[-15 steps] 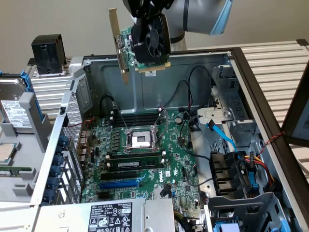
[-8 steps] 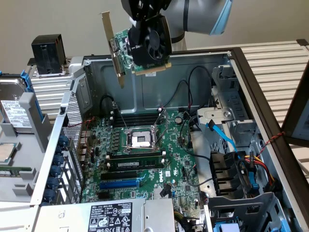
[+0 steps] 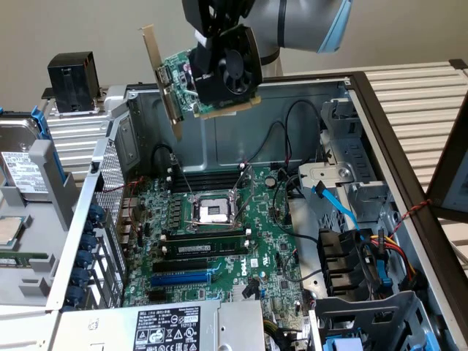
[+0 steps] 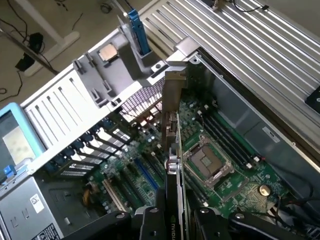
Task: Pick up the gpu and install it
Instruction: 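Insert the gpu into the slot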
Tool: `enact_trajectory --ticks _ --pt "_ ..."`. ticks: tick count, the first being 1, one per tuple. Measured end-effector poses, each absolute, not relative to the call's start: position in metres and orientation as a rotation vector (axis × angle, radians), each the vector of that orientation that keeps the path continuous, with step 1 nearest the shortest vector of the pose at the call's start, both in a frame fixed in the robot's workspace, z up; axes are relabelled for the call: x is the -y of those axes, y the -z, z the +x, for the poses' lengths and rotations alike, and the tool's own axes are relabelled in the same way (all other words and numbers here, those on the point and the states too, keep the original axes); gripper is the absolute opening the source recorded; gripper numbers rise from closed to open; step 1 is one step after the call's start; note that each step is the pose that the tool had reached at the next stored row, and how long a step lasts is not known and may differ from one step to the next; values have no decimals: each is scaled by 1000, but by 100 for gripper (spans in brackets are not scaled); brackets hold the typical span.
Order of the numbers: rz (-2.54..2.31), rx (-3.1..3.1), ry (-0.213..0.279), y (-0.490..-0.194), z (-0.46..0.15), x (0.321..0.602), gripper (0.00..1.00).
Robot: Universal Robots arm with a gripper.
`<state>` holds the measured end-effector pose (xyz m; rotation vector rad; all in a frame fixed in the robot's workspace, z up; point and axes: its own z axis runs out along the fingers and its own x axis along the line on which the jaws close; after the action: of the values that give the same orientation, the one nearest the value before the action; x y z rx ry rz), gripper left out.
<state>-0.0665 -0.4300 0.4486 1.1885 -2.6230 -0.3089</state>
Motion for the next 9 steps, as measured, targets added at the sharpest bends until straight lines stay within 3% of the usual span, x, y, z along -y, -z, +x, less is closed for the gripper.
enact_trajectory --ticks 9 --pt "1364 2512 297 -447 -66 430 27"
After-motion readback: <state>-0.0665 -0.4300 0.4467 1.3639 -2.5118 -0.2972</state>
